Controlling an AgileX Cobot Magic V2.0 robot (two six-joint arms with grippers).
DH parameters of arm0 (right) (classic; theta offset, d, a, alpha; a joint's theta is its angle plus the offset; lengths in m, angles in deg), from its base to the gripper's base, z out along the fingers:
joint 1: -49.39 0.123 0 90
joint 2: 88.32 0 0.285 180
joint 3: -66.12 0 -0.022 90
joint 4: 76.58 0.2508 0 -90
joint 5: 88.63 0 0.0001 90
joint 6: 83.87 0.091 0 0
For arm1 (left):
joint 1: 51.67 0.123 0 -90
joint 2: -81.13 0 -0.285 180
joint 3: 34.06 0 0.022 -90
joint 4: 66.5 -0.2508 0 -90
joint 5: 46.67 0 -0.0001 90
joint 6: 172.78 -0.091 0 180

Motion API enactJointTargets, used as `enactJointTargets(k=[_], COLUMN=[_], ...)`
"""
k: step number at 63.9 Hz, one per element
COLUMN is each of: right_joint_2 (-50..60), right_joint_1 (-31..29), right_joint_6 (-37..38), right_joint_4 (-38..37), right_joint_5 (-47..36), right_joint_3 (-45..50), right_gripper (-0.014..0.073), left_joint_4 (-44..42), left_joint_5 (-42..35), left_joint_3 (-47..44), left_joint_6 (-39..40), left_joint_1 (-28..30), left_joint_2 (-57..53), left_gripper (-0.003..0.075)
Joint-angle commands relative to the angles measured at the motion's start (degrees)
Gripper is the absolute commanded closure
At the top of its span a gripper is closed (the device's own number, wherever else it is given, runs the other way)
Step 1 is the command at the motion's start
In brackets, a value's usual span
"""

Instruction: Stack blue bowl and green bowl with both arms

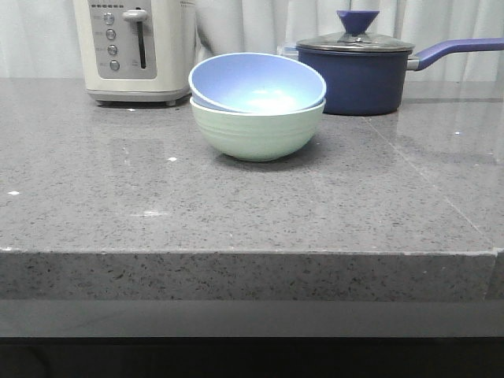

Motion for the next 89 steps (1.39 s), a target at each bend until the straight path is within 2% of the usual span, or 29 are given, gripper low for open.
enactJointTargets(k=[1,33,49,89], right_joint_2=[1.1,1.1,1.1,1.1], right_joint_1=[-0.3,-0.3,-0.3,-0.3], right_joint_6=[-0.5,-0.4,3.8,3.8], right_joint_4=[0.2,0.2,0.2,0.2], right_joint_5=[-4.8,-4.7,-5.1,-5.2], right_joint_3=[-0.9,-0.9,-0.9,-0.9], right_gripper=[0.0648,0.0648,0.0648,0.0648], left_joint_4=[0.5,0.5,0.5,0.5], left_joint_5=[-4.6,-4.6,-4.6,-4.6], left_joint_3=[-0.2,-0.2,-0.2,-0.2], left_joint_6=[0.7,0.7,0.7,0.7], left_joint_1=[0.1,0.1,0.1,0.1], left_joint_2=[-1.0,-1.0,-1.0,-1.0], left_gripper=[0.0740,0.0740,0.0740,0.0740])
